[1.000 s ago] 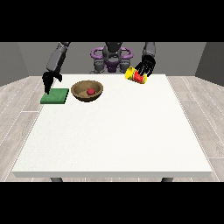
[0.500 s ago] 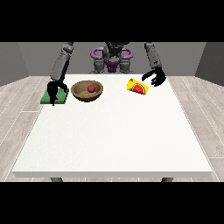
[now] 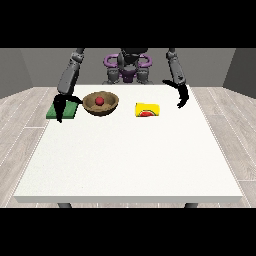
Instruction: Pick the cup and pour the ball into the bowl, then pick the bowl and place it on the pad
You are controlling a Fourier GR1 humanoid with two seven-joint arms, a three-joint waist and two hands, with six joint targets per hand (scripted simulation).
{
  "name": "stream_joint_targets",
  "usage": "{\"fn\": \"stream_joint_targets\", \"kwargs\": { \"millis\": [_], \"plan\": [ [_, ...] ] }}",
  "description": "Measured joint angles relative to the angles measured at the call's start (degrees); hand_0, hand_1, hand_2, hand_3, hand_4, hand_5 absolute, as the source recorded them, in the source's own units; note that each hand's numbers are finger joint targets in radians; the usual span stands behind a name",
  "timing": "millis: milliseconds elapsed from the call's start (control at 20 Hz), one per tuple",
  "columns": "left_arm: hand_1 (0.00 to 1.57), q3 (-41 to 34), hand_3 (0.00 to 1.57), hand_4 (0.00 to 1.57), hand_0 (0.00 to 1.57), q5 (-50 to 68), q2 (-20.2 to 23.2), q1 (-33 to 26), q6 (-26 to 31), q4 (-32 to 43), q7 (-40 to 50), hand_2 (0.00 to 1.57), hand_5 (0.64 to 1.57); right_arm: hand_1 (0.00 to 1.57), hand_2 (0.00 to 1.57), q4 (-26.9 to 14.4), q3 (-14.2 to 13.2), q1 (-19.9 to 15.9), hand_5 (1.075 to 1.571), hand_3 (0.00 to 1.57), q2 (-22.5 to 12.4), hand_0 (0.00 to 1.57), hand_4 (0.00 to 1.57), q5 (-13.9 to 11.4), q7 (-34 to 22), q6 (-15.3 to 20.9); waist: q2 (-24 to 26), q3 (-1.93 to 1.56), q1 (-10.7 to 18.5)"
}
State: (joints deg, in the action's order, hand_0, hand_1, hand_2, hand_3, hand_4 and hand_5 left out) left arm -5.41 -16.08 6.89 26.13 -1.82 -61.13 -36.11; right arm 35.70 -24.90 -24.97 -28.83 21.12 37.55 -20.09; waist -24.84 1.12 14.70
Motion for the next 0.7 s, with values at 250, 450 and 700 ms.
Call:
{"fn": "stream_joint_targets", "kwargs": {
  "millis": [250,450,700],
  "plan": [
    [0.0,-0.33,0.0,0.0,0.0,0.9,-0.29,-1.38,0.8,0.74,0.8,0.0,0.683,0.0,0.0,-1.55,1.02,-1.74,1.571,0.0,3.33,0.0,0.0,0.07,-1.64,1.07,3.49,-0.01,-1.6],
    [0.0,-2.62,0.0,0.0,0.0,2.11,0.94,-4.41,1.58,6.69,0.48,0.0,0.664,0.0,0.0,0.33,3.48,-1.03,1.57,0.0,6.69,0.0,0.0,0.57,-9.06,1.59,11.92,-0.63,-5.45],
    [0.0,-4.02,0.0,0.0,0.0,3.26,0.96,-6.45,0.99,9.51,0.97,0.0,0.697,0.0,0.0,1.41,6.82,-0.24,1.57,0.0,11.59,0.0,0.0,-0.63,-12.35,4.16,17.14,-0.96,-8.93]
  ]
}}
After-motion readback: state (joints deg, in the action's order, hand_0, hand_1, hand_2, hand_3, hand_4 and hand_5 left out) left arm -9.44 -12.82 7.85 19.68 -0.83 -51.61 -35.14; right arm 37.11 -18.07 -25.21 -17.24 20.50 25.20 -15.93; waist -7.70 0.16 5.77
